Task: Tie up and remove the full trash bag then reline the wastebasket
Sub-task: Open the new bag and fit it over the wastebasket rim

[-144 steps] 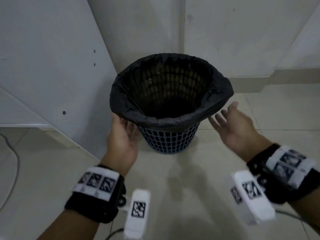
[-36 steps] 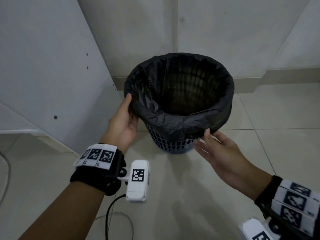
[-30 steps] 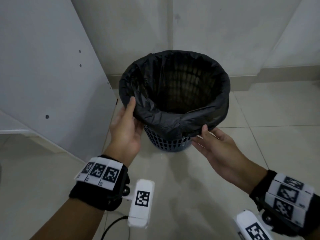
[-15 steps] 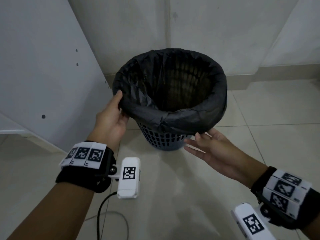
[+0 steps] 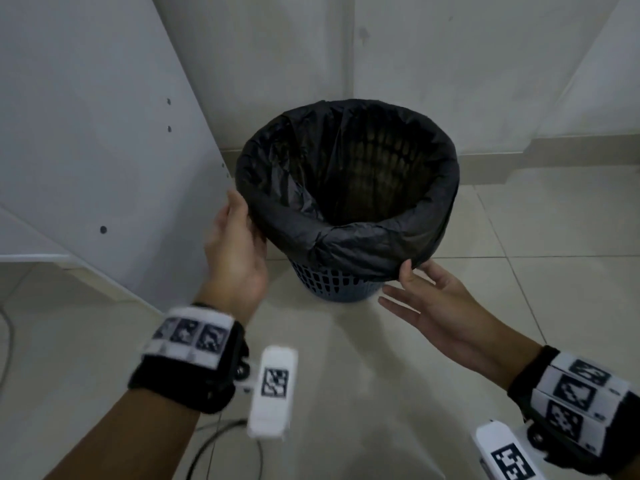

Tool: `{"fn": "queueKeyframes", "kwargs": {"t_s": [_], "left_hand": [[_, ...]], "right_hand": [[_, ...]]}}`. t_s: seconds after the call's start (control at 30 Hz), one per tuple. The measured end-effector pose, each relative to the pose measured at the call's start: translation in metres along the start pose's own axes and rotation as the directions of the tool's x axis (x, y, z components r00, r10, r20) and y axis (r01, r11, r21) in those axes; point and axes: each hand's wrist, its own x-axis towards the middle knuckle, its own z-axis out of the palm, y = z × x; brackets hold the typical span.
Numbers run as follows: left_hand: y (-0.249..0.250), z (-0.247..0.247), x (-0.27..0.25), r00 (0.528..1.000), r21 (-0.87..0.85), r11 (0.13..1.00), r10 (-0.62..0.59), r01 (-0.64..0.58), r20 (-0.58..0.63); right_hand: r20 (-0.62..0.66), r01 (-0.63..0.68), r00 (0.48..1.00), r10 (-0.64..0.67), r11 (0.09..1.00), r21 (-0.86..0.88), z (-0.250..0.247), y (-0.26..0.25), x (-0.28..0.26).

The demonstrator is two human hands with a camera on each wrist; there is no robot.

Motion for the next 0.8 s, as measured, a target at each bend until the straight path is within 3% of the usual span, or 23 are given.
{"fn": "queueKeyframes", "kwargs": {"t_s": [0.17,0.3,0.53,0.8], "left_hand": [[-0.051,-0.011,-0.066,0.994,0.270,0.962,0.074,-0.049,-0.084],[-0.059,-0.006,-0.083,1.000,0.233,0.972,-0.014,0.019,-0.023],[-0.050,0.004,-0.086,0.998,0.183,0.982,-0.053,0.057,-0.026],[-0.046,0.005,-0.081,0.985,0.152,0.977,-0.161,0.151,0.056]], "right_hand": [[-0.040,0.050,0.998,-0.047,0.995,0.082,0.009,0.007,-0.001],[-0.064,0.102,0.994,-0.093,0.984,0.146,0.015,0.001,0.000],[-0.084,0.017,0.996,-0.008,0.994,0.110,0.020,-0.001,0.002],[-0.082,0.066,0.995,-0.055,0.989,0.129,0.026,-0.005,0.006]]}}
